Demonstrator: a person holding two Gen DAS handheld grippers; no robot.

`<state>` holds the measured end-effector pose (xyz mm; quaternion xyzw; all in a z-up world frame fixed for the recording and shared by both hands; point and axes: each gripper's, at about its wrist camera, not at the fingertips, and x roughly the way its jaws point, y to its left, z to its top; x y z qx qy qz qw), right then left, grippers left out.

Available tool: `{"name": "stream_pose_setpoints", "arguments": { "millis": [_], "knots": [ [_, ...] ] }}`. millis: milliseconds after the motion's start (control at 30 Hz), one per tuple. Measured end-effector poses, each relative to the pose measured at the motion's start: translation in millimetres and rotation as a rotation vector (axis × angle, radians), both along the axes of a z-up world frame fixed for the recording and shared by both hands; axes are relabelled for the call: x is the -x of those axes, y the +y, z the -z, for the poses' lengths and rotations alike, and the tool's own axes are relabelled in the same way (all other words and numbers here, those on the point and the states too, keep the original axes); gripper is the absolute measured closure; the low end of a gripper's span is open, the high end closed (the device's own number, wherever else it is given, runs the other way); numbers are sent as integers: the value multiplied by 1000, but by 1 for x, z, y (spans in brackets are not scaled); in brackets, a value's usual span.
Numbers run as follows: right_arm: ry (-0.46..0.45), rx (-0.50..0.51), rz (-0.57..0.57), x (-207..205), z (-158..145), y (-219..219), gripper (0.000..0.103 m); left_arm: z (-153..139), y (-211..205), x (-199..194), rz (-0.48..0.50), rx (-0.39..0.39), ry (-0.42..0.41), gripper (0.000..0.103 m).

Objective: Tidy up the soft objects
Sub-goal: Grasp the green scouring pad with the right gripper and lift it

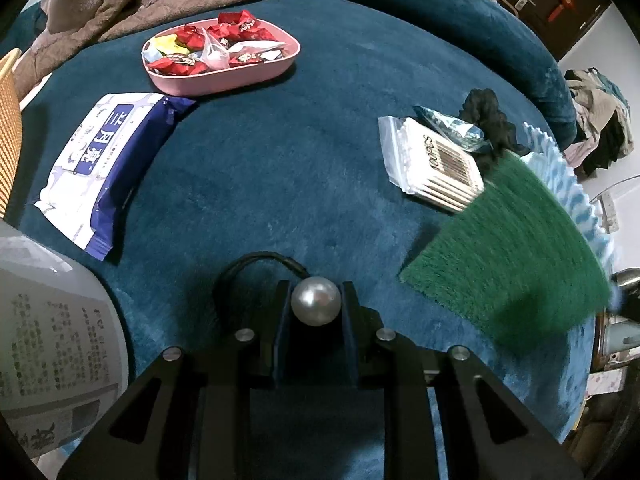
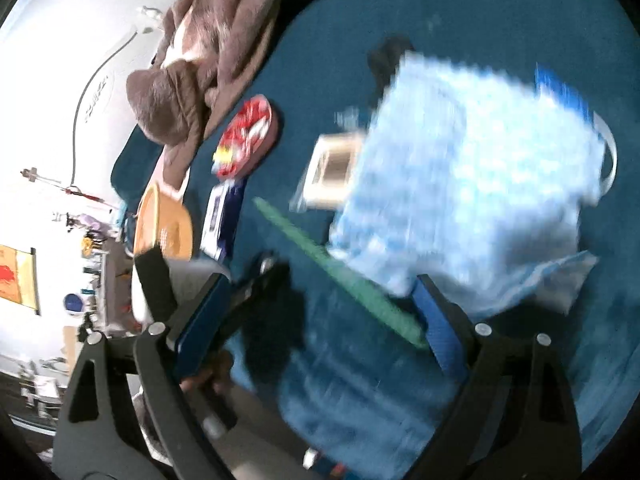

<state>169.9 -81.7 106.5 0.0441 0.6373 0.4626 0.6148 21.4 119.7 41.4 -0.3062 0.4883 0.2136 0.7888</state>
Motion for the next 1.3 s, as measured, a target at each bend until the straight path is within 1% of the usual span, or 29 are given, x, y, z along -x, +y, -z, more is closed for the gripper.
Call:
{"name": "stream_pose_setpoints", "arguments": {
  "millis": [67, 100, 233, 467, 533, 633, 733, 833, 900, 1000, 1033, 1067, 1100, 1133, 1167, 1200, 1233, 1267, 1300],
  "knots": [
    [56, 9, 7, 10, 11, -6, 11, 0, -1, 2, 1, -5, 2, 80],
    [52, 21, 6, 13, 14, -8, 11, 0, -2, 2, 2, -7, 3, 80],
    [5, 100, -18, 26, 27, -6, 11, -1, -3, 7, 6, -13, 7, 80],
    [-139, 153, -63, 31, 16, 3, 11, -4, -2, 14, 4, -16, 6, 80],
    [-130, 150, -55, 29, 21, 4, 11, -4, -2, 16, 2, -13, 1, 80],
    [-99, 125, -52, 24, 35, 10, 11, -4, -2, 16, 2, -12, 1, 80],
    [-129, 149, -64, 22, 48, 19, 11, -4, -3, 17, 5, -10, 4, 80],
    [-83, 159, -89, 19, 69, 25, 10, -3, -3, 18, 7, -3, 8, 80],
    [-45, 120, -92, 18, 71, 23, 10, -3, -2, 17, 6, 4, 13, 80],
    [113, -30, -111, 20, 66, 18, 11, -1, -3, 15, 10, 6, 23, 80],
    [124, -49, -120, 23, 62, 19, 11, 0, -4, 15, 14, 5, 26, 80],
    [124, -69, -133, 27, 58, 20, 15, 0, -4, 14, 17, 2, 31, 80],
    [126, -93, -141, 30, 54, 20, 21, 1, -4, 13, 19, -1, 35, 80],
    [148, -141, -147, 33, 49, 20, 37, 1, -5, 13, 20, -2, 37, 80],
    [173, -180, -146, 35, 45, 20, 47, 1, -5, 13, 22, -3, 37, 80],
    [182, -205, -142, 37, 43, 21, 51, 1, -5, 13, 22, -3, 38, 80],
    [177, -212, -142, 38, 42, 23, 62, 1, -5, 13, 23, -3, 37, 80],
    [161, -196, -141, 38, 42, 26, 71, 1, -5, 12, 24, -3, 37, 80],
    [136, -151, -142, 39, 45, 32, 72, 1, -5, 12, 23, -3, 37, 80]
  ]
}}
